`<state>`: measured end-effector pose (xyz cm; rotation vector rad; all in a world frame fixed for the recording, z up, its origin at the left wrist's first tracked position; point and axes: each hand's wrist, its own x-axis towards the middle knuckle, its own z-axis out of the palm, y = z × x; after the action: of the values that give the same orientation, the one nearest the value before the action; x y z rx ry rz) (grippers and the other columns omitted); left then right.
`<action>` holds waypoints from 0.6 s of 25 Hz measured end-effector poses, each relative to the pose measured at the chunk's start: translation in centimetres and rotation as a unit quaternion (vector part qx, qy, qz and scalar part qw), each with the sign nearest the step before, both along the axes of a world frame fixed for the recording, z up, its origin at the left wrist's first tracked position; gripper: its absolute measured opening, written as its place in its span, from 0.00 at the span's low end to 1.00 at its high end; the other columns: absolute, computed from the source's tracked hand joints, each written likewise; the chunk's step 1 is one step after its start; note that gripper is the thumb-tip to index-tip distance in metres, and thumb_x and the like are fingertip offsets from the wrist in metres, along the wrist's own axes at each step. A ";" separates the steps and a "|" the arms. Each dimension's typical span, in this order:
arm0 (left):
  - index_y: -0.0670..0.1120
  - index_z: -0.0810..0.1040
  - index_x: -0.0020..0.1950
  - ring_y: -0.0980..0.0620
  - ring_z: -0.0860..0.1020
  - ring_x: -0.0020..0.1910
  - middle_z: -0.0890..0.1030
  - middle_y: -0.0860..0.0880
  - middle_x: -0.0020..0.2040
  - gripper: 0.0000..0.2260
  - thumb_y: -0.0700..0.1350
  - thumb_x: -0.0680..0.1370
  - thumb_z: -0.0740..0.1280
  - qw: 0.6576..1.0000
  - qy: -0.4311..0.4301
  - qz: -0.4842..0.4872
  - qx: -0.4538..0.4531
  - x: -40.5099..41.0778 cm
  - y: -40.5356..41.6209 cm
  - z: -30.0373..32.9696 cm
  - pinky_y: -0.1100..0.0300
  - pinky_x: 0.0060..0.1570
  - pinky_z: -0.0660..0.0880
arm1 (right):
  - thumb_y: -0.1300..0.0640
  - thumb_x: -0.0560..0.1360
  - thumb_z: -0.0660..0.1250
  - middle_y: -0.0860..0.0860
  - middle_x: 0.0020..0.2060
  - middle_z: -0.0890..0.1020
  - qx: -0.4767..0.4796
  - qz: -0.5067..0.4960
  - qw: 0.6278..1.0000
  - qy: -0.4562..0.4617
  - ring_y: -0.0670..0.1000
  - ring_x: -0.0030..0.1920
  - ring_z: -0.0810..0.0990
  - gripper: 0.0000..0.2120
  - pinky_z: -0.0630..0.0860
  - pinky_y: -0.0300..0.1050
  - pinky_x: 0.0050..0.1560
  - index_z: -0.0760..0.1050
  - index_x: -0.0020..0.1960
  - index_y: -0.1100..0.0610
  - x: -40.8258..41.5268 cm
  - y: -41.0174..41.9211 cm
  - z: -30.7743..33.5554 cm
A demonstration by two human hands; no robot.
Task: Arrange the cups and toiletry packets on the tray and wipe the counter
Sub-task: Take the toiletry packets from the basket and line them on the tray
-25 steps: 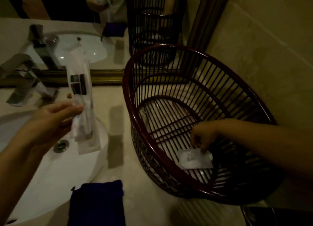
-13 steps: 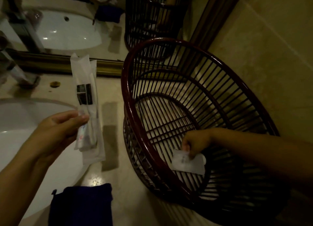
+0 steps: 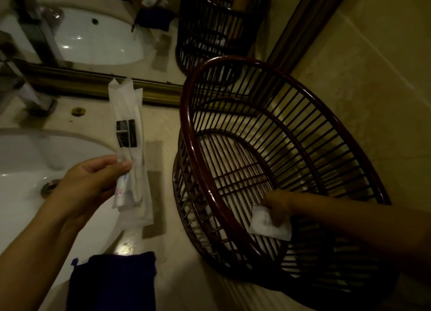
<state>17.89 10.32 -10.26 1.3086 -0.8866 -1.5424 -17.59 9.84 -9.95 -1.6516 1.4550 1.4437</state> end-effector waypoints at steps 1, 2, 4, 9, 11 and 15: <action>0.50 0.84 0.36 0.56 0.83 0.33 0.85 0.52 0.33 0.06 0.47 0.63 0.69 1.000 0.004 0.001 0.001 0.1 0.1 0.2 0.66 0.29 0.77 | 0.56 0.77 0.62 0.59 0.68 0.68 0.002 -0.002 1.000 0.003 0.56 0.68 0.67 0.23 0.65 0.47 0.66 0.62 0.70 0.60 0.2 0.0 0.1; 0.49 0.84 0.36 0.56 0.83 0.32 0.85 0.52 0.32 0.05 0.47 0.63 0.69 1.000 0.007 0.003 0.004 0.1 0.3 0.4 0.66 0.29 0.77 | 0.55 0.77 0.62 0.59 0.68 0.69 0.000 -0.007 1.000 0.004 0.56 0.67 0.68 0.23 0.65 0.47 0.66 0.63 0.70 0.60 0.3 -0.1 0.4; 0.48 0.83 0.36 0.56 0.83 0.32 0.85 0.52 0.32 0.04 0.45 0.65 0.69 1.000 0.011 0.011 0.011 0.0 0.6 0.6 0.66 0.28 0.77 | 0.55 0.76 0.63 0.59 0.65 0.72 -0.028 -0.038 0.999 -0.022 0.56 0.64 0.71 0.21 0.69 0.47 0.64 0.66 0.67 0.61 0.7 -0.4 1.1; 0.46 0.80 0.39 0.56 0.82 0.30 0.83 0.51 0.30 0.04 0.39 0.72 0.67 0.998 0.024 0.053 0.027 -1.4 1.7 1.7 0.66 0.29 0.78 | 0.56 0.72 0.69 0.50 0.43 0.79 -0.266 -0.262 0.884 -0.283 0.48 0.44 0.79 0.11 0.74 0.38 0.39 0.75 0.53 0.55 1.0 -2.9 7.5; 0.45 0.80 0.39 0.54 0.81 0.32 0.83 0.48 0.33 0.05 0.39 0.73 0.67 0.997 0.032 0.065 0.035 -2.1 2.2 2.6 0.65 0.32 0.79 | 0.54 0.67 0.72 0.49 0.40 0.82 -0.346 -0.361 0.755 -0.425 0.47 0.41 0.81 0.10 0.74 0.38 0.35 0.77 0.48 0.52 1.6 -3.0 12.0; 0.42 0.80 0.42 0.51 0.82 0.37 0.82 0.46 0.37 0.04 0.38 0.74 0.66 0.998 0.024 0.056 0.003 -3.2 3.7 5.3 0.62 0.38 0.80 | 0.54 0.60 0.73 0.48 0.40 0.86 -0.321 -0.399 0.582 -0.632 0.45 0.40 0.85 0.19 0.78 0.34 0.32 0.79 0.50 0.54 6.2 -0.5 17.9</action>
<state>14.70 13.98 -5.00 1.2983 -0.7663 -1.4840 -11.35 9.38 7.96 -1.3444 1.3637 -0.8380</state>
